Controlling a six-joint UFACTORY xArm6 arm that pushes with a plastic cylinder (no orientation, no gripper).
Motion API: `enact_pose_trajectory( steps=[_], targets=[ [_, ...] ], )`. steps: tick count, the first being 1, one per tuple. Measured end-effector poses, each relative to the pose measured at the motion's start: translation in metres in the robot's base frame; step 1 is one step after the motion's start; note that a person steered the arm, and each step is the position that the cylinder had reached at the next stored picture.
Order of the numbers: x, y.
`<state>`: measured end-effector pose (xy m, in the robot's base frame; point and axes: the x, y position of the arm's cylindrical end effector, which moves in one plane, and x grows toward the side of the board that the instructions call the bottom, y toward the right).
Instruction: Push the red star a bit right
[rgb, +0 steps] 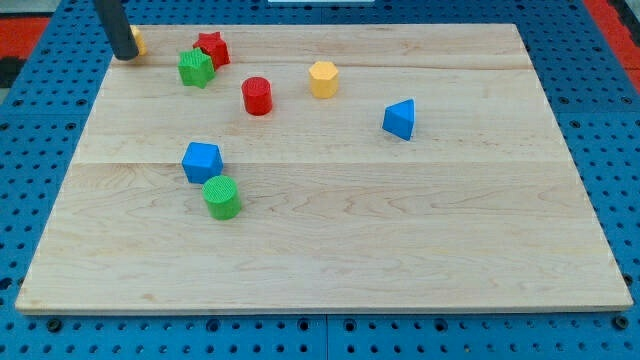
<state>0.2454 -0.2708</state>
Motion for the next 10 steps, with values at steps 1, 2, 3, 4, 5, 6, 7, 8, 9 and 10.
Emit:
enact_pose_trajectory(
  steps=[1,2,3,4,5,6,7,8,9,10],
  targets=[
    [-0.019,-0.003],
    [-0.040,-0.004],
    [-0.038,-0.003],
    [0.000,-0.001],
    [0.003,0.020],
    [0.003,0.030],
    [0.003,0.030],
    [0.004,0.033],
    [0.004,0.057],
    [0.004,0.113]
  ],
)
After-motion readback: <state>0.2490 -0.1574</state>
